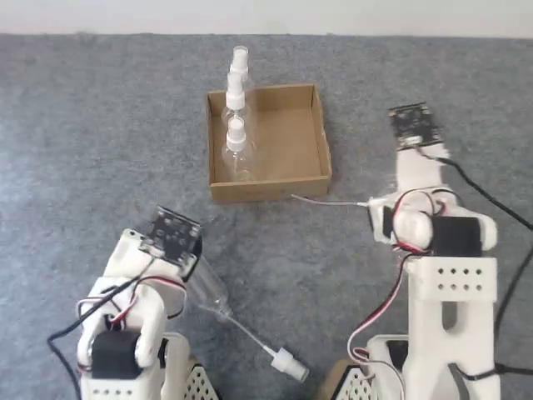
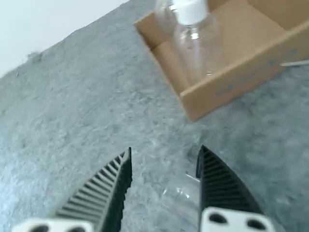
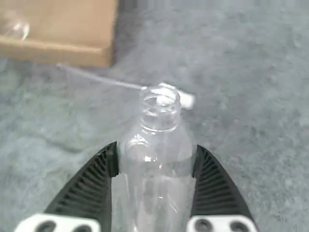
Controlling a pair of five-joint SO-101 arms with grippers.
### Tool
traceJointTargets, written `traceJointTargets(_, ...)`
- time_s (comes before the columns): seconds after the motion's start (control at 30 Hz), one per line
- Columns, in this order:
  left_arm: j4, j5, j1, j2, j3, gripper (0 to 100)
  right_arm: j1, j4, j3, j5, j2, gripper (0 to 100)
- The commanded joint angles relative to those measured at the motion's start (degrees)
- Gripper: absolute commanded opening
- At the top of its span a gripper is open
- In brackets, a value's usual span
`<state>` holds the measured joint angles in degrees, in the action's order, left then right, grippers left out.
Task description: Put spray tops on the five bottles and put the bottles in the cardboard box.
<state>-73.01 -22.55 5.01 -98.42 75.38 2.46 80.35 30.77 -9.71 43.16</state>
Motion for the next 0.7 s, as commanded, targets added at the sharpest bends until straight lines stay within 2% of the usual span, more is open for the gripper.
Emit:
traceJointTargets(0.0, -5.54, -4.31, -5.8, 0.09, -6.37, 21, -5.32, -3.38, -3.16, 3.25, 1.8, 5.2)
traceJointTargets(0.13, -6.15, -6.24, -9.93, 1.85, -6.55, 21, -8.13, -4.88, -3.08, 5.89, 1.63, 5.2)
traceJointTargets(0.27, -6.51, -7.03, -15.65, 10.99, -8.31, 21, -10.33, -6.55, -2.99, 7.74, 1.63, 5.2)
traceJointTargets(0.47, -6.33, -7.3, -27.6, 21.8, -11.38, 21, -15.6, -11.3, -0.62, 8.62, 1.63, 5.2)
traceJointTargets(0.67, -6.33, -7.3, -37.63, 27.6, -11.21, 27, -19.91, -12.88, -0.7, 8.62, 1.63, 5.2)
